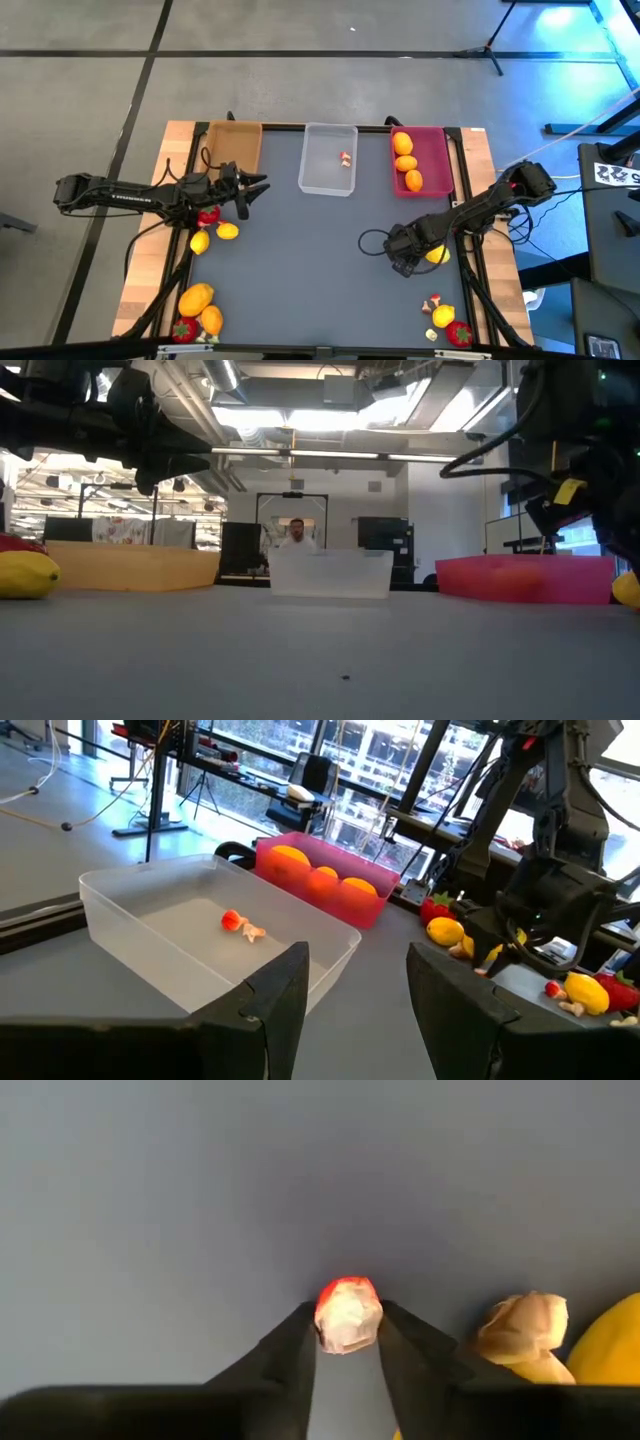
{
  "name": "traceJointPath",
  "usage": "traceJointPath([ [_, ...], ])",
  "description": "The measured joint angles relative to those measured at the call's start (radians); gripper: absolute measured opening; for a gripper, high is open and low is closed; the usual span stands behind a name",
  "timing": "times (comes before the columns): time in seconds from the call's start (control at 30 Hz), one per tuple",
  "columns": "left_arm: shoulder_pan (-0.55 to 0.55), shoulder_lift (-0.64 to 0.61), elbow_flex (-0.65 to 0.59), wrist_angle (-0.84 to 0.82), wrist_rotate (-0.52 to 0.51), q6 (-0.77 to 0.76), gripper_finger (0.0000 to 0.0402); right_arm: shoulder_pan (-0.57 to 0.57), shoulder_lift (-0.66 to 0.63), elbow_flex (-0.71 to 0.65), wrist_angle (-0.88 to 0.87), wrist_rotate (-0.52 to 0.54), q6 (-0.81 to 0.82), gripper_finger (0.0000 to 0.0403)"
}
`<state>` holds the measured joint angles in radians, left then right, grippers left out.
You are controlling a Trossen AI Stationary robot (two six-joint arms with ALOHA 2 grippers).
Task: Sort produce into baskets
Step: Put the mushroom into the transparent bin
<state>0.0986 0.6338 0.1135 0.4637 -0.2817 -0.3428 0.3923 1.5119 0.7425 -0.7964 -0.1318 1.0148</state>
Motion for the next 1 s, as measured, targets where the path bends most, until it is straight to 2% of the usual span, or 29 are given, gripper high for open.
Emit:
traceJointPath([
  [0.2, 0.0, 0.0, 0.0, 0.0, 0.0, 0.0, 0.0166, 0.0, 0.0, 0.007, 0.015, 0.001, -0.053, 0.0033],
  [0.33, 0.0, 0.0, 0.0, 0.0, -0.006, 0.0, 0.0166, 0.0, 0.001, 0.039, 0.012, 0.018, -0.088, 0.0013],
  [0.47, 0.0, 0.0, 0.0, 0.0, -0.01, 0.0, 0.0166, 0.0, -0.002, 0.1, 0.012, 0.077, -0.159, 0.0015],
  [0.7, 0.0, 0.0, 0.0, 0.0, -0.011, 0.001, 0.0166, -0.052, -0.002, 0.207, 0.028, 0.248, -0.344, 0.0033],
  [0.87, 0.0, 0.0, 0.0, 0.0, -0.011, 0.0, 0.0166, -0.114, -0.002, 0.234, 0.128, 0.347, -0.505, 0.0034],
  [1.0, 0.0, 0.0, 0.0, 0.0, -0.011, 0.0, 0.0166, -0.174, -0.003, 0.234, 0.212, 0.369, -0.572, 0.0035],
])
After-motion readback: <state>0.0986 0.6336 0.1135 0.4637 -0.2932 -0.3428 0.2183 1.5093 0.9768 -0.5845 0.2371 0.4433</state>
